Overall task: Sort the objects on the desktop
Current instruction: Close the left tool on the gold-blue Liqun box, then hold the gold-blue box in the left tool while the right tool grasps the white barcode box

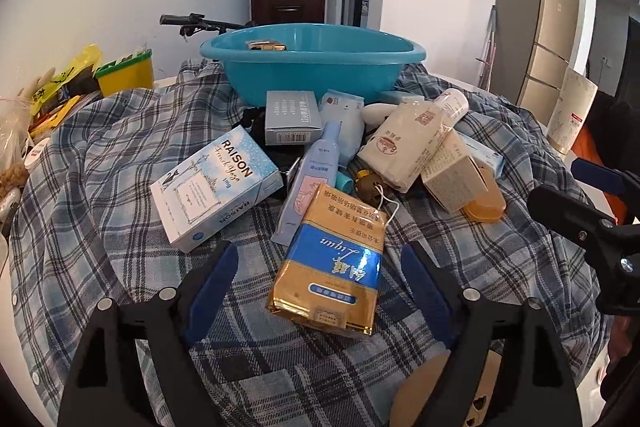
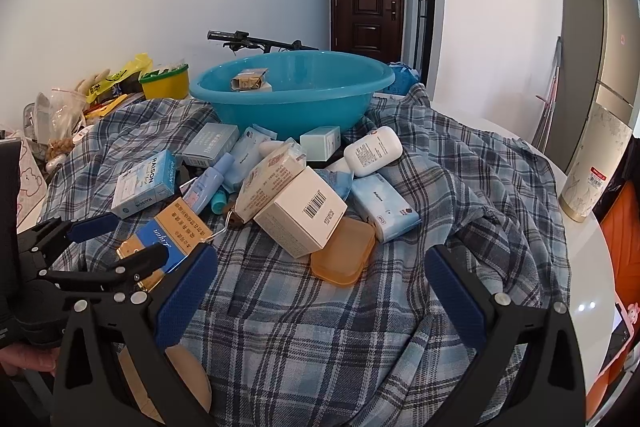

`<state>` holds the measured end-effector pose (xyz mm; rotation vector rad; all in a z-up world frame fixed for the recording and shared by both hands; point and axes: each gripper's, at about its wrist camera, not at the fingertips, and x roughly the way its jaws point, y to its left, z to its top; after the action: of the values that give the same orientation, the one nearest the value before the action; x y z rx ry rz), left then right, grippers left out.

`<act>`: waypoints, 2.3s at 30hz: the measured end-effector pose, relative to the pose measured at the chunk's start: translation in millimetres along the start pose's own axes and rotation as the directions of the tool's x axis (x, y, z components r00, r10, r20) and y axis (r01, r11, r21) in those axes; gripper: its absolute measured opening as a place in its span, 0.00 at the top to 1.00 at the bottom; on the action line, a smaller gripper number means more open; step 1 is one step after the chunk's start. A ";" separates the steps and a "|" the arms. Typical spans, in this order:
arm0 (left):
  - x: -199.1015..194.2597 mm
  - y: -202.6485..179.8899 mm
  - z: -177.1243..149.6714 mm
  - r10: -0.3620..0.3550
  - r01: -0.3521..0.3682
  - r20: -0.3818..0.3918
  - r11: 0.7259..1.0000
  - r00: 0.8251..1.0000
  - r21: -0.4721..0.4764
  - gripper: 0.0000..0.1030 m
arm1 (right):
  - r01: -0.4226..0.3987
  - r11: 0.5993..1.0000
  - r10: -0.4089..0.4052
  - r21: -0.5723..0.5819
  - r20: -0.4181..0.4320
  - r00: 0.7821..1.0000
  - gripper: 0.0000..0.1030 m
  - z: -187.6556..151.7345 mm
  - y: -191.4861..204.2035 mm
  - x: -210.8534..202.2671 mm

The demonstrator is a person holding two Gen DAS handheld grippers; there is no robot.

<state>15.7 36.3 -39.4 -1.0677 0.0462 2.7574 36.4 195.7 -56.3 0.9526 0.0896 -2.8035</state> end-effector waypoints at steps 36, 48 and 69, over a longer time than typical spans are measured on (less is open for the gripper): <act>-24.6 3.7 8.8 0.017 -0.013 0.062 0.998 0.998 -0.062 0.45 | 0.002 1.000 -0.002 0.008 -0.012 1.000 0.00 -2.3 -3.1 3.5; -23.7 0.3 8.3 0.013 -0.011 0.052 0.999 0.999 -0.046 0.45 | 0.000 1.000 0.000 -0.003 -0.023 1.000 0.00 -2.9 -1.2 7.1; 2.4 0.3 57.3 0.073 -0.068 0.091 0.996 0.993 -0.050 0.45 | 0.054 0.999 -0.054 -0.007 -0.060 0.997 0.00 32.1 -2.2 56.0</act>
<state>-24.2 41.9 1.4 -0.9650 0.0061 2.8818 -26.8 185.8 -64.9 1.0485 0.1324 -2.8224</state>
